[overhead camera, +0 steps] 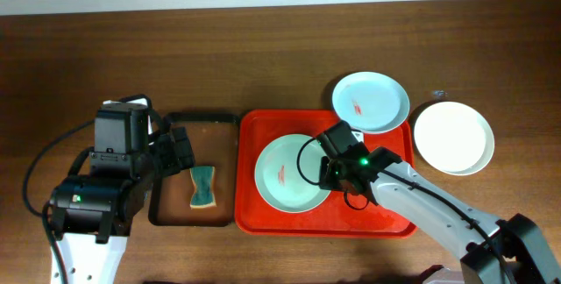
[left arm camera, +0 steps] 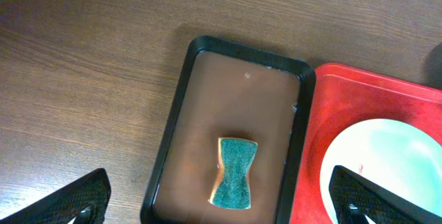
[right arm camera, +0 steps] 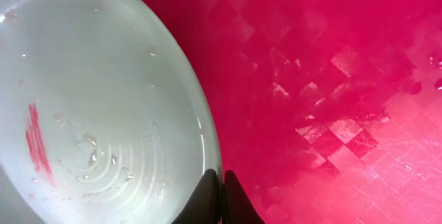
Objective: Clean dirty plates on tray and stack at the side
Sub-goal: 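Grasp the green sponge on the black tray with the left gripper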
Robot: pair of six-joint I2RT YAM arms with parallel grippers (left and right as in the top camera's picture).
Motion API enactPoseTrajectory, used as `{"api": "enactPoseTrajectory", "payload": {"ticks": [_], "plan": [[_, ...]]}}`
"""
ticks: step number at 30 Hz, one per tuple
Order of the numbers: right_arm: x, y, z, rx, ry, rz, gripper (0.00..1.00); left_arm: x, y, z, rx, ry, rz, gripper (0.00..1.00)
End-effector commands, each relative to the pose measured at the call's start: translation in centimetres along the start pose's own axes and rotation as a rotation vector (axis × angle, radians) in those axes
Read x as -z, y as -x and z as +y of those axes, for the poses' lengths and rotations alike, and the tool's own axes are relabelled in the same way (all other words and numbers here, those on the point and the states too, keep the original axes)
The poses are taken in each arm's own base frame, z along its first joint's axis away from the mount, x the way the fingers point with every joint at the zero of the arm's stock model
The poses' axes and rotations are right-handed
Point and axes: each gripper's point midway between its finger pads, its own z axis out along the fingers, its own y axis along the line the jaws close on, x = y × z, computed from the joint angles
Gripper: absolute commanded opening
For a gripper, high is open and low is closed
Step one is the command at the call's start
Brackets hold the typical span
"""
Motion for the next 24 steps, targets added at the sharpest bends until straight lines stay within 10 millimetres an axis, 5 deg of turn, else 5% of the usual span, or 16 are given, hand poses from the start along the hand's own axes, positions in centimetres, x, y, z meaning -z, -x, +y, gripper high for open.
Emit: {"api": "enactPoseTrajectory", "payload": {"ticks": [1,6,8,11,13,14,15,17,19,24], "plan": [[-0.1,0.4,0.2,0.081,-0.002,0.008,0.04,0.5,2.8,0.6,0.026,0.041,-0.116,0.99],[0.5,0.5,-2.5,0.059,-0.056,0.066,0.04,0.5,2.7,0.6,0.026,0.041,-0.113,0.99],[0.2,0.6,-0.7,0.068,0.021,0.061,0.04,0.5,2.8,0.3,0.027,0.024,-0.115,0.99],[-0.2,0.2,0.1,0.102,0.022,0.059,0.04,0.3,-2.2,-4.0,0.009,-0.244,0.115,0.99],[-0.8,0.0,0.0,0.102,0.012,0.075,0.04,-2.2,-5.5,-3.6,0.01,-0.218,0.23,0.99],[-1.1,-0.1,-0.1,0.102,0.006,0.083,0.04,-3.1,-6.9,-3.3,0.01,-0.204,0.278,0.95],[-1.8,0.0,0.0,0.102,0.005,0.085,0.04,-5.0,-9.5,-2.7,0.008,-0.17,0.361,0.7],[-2.7,-0.2,-0.1,0.102,-0.005,0.099,0.04,-7.6,-11.6,-1.7,-0.004,-0.097,0.463,0.37],[-3.2,-0.5,0.0,0.102,-0.002,0.118,0.04,-10.3,-12.2,-1.8,-0.007,-0.068,0.527,0.26],[-3.1,-0.5,0.1,0.1,0.005,0.118,0.05,-15.7,-14.0,-1.0,-0.028,0.022,0.628,0.29]]}}
